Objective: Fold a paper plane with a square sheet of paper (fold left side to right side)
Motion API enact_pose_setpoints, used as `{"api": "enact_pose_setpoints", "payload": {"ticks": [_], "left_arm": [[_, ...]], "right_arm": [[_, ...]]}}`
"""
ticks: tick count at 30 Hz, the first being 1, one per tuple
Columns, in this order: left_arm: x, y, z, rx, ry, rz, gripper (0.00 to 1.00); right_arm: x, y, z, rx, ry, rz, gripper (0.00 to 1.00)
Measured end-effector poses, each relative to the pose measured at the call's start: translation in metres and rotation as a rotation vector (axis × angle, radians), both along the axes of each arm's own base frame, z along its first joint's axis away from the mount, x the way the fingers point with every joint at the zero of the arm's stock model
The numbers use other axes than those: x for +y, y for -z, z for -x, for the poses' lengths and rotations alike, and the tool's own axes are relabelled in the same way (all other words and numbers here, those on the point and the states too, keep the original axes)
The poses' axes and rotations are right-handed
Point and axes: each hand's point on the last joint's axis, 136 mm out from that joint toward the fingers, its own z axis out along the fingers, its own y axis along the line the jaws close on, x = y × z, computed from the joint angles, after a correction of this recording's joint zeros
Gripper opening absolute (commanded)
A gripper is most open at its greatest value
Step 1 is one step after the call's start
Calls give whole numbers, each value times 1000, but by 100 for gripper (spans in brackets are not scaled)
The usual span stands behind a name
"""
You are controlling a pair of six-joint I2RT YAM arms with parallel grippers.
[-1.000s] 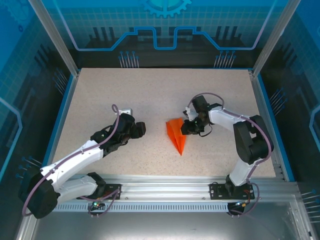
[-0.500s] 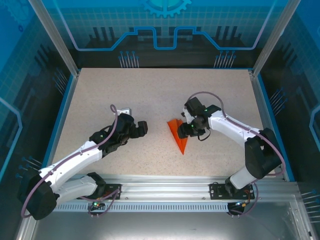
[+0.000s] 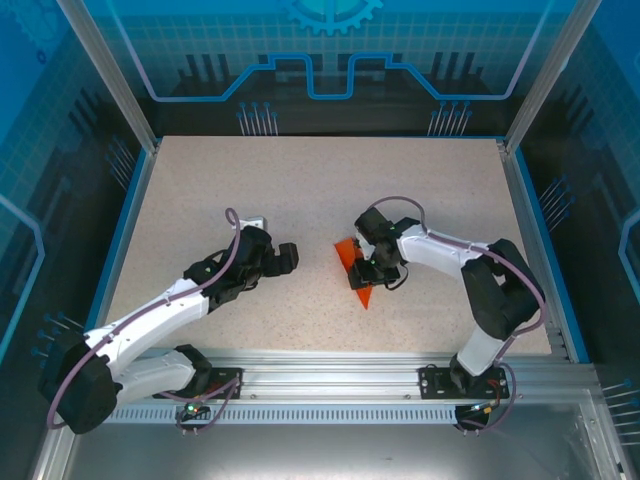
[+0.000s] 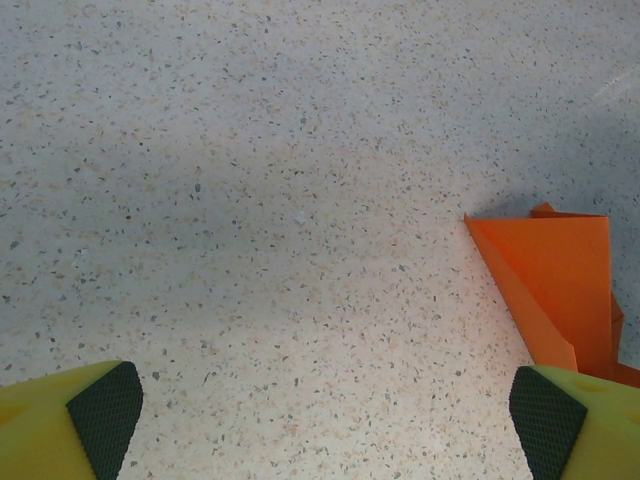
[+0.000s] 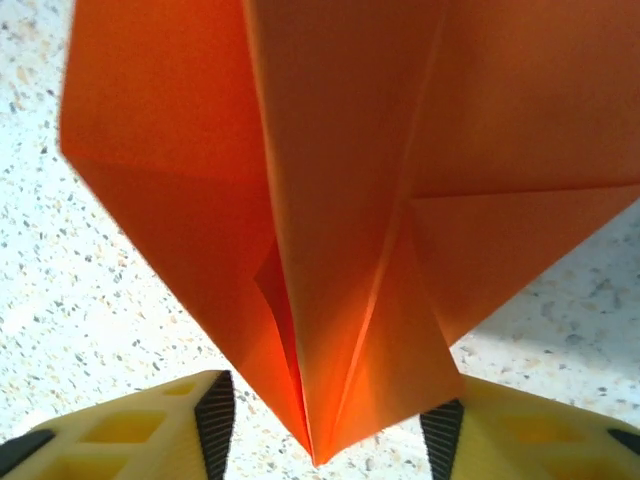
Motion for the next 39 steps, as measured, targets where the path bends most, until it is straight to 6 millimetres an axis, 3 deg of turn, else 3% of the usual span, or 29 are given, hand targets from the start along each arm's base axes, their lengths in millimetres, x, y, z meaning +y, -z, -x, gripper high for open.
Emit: {"api": "enact_pose_setpoints", "payload": {"ticks": [15, 20, 27, 30, 35, 39], "left_arm": [[-1, 7, -1, 20, 3, -15, 98], [-1, 11, -1, 30, 3, -21, 99], [-1, 11, -1, 31, 3, -23, 99], [-1, 11, -1, 31, 3, -23, 99], [-1, 11, -1, 31, 3, -23, 99], [-1, 11, -1, 30, 5, -25, 99]], "right_arm": [[24, 9, -15, -30, -53, 65, 29], [24, 21, -14, -14, -64, 106, 25], [19, 20, -15, -14, -58, 135, 13], [16, 17, -16, -22, -54, 155, 7], [15, 2, -23, -50, -56, 169, 6], [17, -20, -43, -93, -43, 159, 6]]}}
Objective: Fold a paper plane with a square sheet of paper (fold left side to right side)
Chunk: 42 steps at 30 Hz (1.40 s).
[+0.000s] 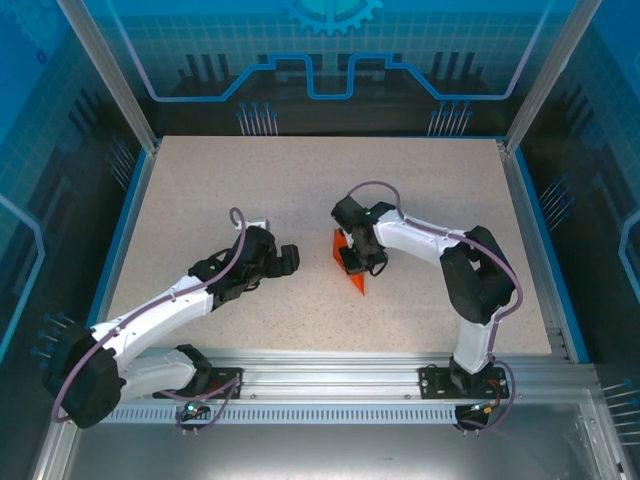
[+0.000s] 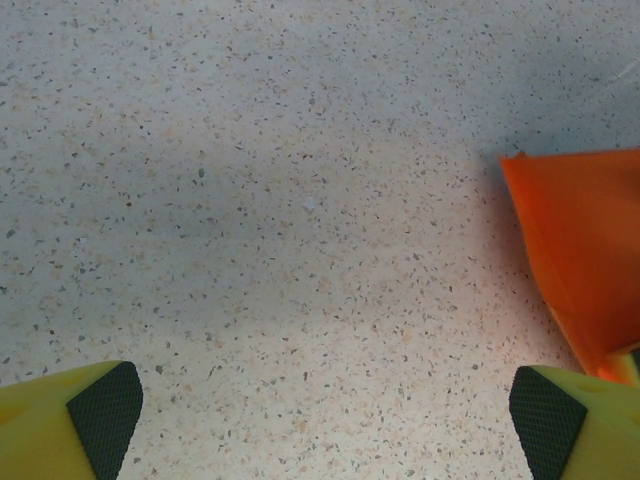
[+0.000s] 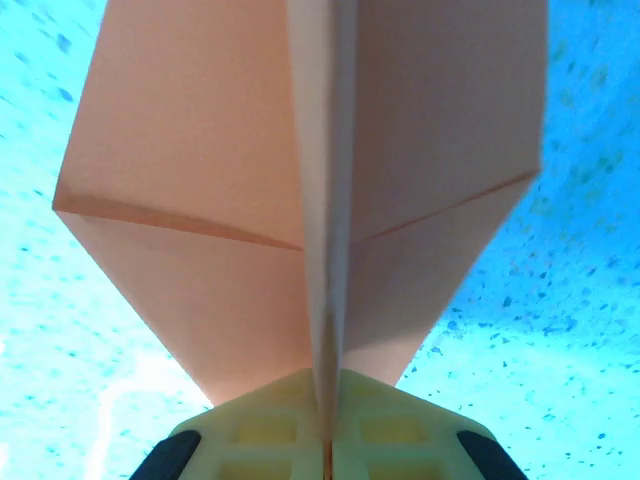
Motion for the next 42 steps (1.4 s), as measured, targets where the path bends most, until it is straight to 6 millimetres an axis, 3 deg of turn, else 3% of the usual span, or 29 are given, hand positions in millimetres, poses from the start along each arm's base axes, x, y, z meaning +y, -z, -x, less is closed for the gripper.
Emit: {"api": "enact_pose_setpoints", "payload": {"ticks": [4, 7, 11, 17, 27, 42], "left_arm": [[1, -5, 1, -12, 0, 8, 98], [1, -11, 2, -27, -1, 18, 98], [2, -13, 2, -34, -1, 23, 98], [3, -7, 4, -22, 1, 15, 98], [1, -1, 6, -3, 13, 15, 98], [-1, 8, 7, 27, 32, -3, 98]], "right_arm": [[-3, -33, -45, -81, 61, -46, 6], [-11, -44, -84, -128, 127, -57, 6], [-24, -33, -125, -135, 207, -37, 6], [-23, -7, -157, -104, 230, 18, 6], [-27, 17, -159, -51, 219, 87, 7], [-26, 29, -156, -20, 206, 116, 17]]}}
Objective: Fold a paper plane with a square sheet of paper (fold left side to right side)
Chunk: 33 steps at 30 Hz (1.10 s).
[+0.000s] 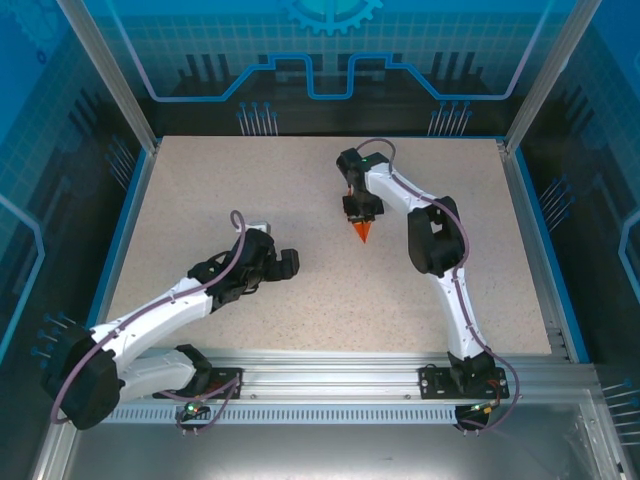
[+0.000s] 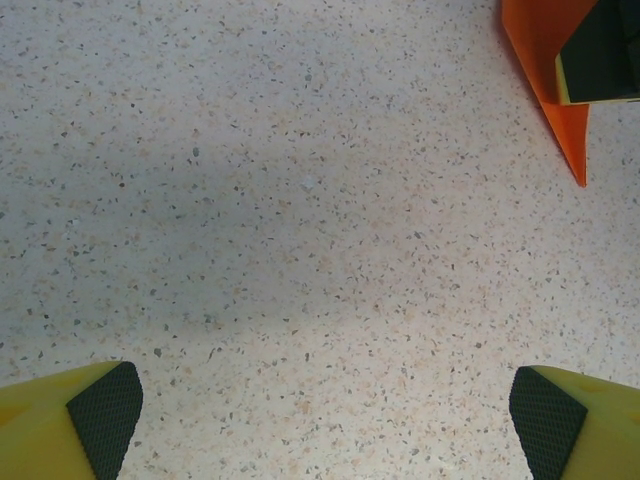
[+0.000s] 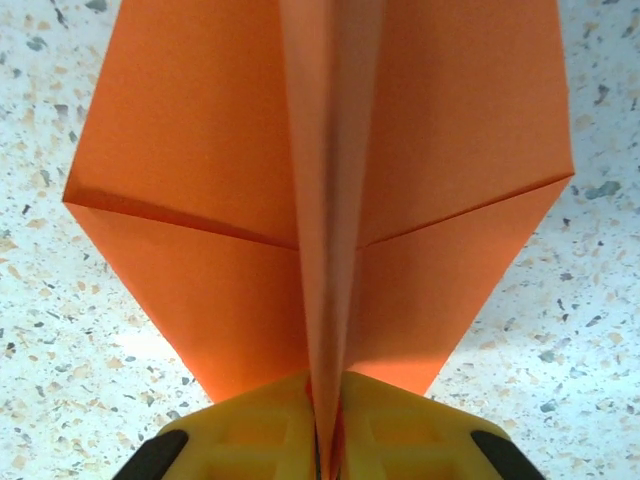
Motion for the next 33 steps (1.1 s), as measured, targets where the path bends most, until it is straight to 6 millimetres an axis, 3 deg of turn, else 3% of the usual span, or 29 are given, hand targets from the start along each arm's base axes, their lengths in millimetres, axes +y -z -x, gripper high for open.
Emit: {"api": "enact_pose_setpoints", "payload": {"ticks": [13, 17, 22, 25, 29, 33], "left_arm": [[-1, -1, 0, 7, 14, -7, 99], [-1, -2, 0, 10, 13, -9, 98], [0, -6, -1, 4, 3, -16, 98], [5, -12, -6, -5, -23, -11, 99], [30, -25, -15, -50, -109, -5, 99], [61, -53, -21, -154, -223, -13, 98]], "right_arm": [[5, -5, 8, 9, -45, 29, 37], [6, -22, 11, -12, -56, 37, 44], [6, -69, 18, -91, -76, 23, 56], [3, -109, 32, -164, -96, -10, 66], [-11, -166, 61, -311, -129, -72, 83], [-39, -204, 97, -465, -132, -109, 99]]}}
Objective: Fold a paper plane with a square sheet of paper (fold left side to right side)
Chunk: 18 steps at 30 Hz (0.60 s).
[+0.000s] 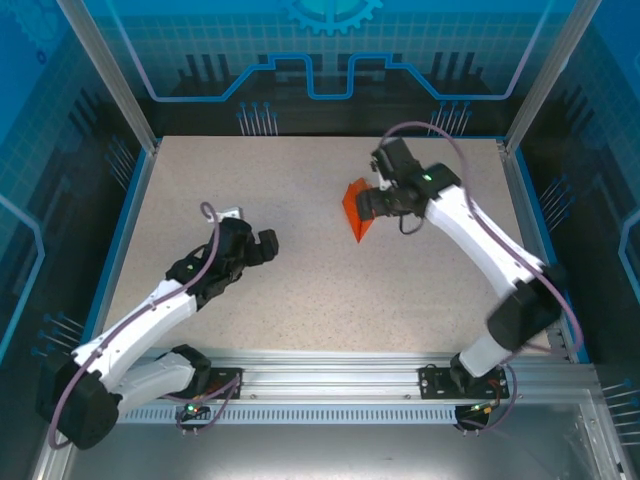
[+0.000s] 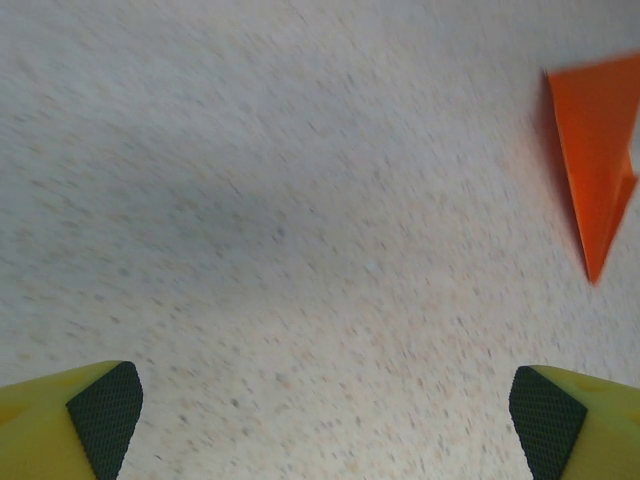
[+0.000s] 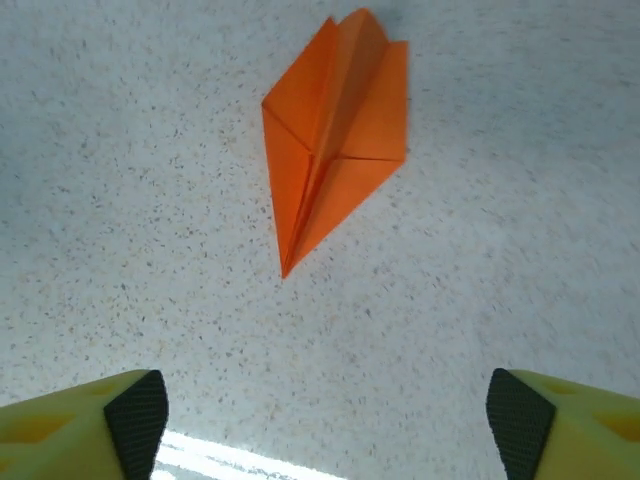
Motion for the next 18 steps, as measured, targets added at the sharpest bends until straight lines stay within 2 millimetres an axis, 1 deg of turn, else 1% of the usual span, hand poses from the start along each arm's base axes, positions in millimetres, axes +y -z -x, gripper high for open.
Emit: {"api": "enact_pose_setpoints", "payload": {"ticks": [1, 3, 4, 6, 7, 9, 12, 14, 16, 18], "left_arm": [[7, -8, 0, -34, -25, -3, 99], [20, -24, 1, -113, -75, -11, 98], [26, -29, 2, -152, -94, -20, 99], [38, -34, 4, -211, -132, -45, 98], [43, -33, 6, -228, -148, -65, 99], [53, -27, 8, -251, -175, -118, 99], [63, -14, 9, -256, -180, -220, 98], [68, -8, 9, -256, -179, -279, 98], [76, -5, 7, -257, -194, -323, 99], [84, -1, 5, -254, -215, -356, 99]], "right_arm": [[-9, -4, 9, -40, 1, -9, 99], [-29, -3, 23, -90, 29, -20, 99], [-43, 4, 29, -105, 57, -24, 99], [-68, 21, 37, -124, 115, -21, 99], [-82, 34, 41, -129, 152, -16, 100], [-104, 58, 47, -143, 211, -12, 100], [-131, 92, 55, -183, 272, 15, 100], [-143, 112, 57, -216, 290, 43, 100], [-151, 131, 56, -246, 293, 67, 100], [-157, 142, 53, -266, 296, 79, 100]]}}
